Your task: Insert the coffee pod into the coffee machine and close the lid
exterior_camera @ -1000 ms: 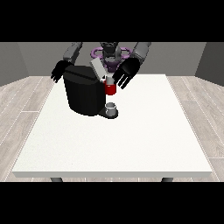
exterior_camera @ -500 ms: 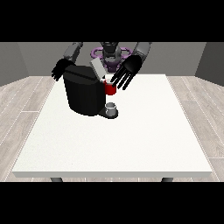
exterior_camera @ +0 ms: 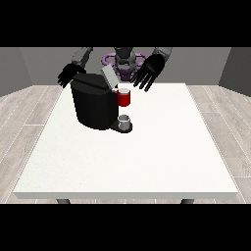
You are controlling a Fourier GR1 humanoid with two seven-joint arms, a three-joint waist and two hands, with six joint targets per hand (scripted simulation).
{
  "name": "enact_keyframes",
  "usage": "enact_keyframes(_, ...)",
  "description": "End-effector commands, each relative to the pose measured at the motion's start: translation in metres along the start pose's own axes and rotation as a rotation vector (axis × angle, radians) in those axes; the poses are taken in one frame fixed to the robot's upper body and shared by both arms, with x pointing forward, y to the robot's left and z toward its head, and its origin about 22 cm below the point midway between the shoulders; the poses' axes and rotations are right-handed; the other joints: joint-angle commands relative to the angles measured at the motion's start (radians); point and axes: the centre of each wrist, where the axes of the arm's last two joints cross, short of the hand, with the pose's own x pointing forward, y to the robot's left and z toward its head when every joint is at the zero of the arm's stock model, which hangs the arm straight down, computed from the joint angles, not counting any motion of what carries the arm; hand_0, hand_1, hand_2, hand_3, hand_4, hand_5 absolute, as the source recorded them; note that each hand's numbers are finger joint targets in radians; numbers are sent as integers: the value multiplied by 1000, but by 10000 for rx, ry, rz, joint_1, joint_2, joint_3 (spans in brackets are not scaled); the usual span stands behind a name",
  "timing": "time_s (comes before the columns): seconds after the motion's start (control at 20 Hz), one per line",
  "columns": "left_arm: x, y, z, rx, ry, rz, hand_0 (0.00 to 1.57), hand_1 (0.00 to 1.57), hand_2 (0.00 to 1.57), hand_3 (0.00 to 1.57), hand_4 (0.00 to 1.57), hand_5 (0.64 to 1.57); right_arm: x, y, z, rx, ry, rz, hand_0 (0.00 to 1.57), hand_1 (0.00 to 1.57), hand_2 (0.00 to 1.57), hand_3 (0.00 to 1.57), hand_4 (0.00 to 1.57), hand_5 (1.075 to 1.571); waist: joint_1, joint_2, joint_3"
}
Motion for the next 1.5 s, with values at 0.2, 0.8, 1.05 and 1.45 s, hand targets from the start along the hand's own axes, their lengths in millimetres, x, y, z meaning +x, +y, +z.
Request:
enact_keyframes(0.2,-13,-66,7,-127,379,3756,0,0,0,0,0,1571,-24,-25,21,-527,1003,-138,0,0,0,0,398,1571,759,-1580,-7)
enact_keyframes(0.8,-50,-170,54,161,888,8858,0,0,0,0,191,1571,6,-58,13,461,776,734,0,0,0,0,289,1571,2224,-3539,-6)
enact_keyframes(1.05,-58,-213,83,-216,1571,10167,0,0,0,0,0,1571,17,-52,14,1115,448,1103,0,0,0,0,43,1571,2672,-4022,-5)
enact_keyframes(1.45,-45,-231,99,-134,1042,11188,0,0,0,0,135,1571,24,-46,-1,1694,341,1420,0,0,0,0,0,1571,3740,-3847,-1)
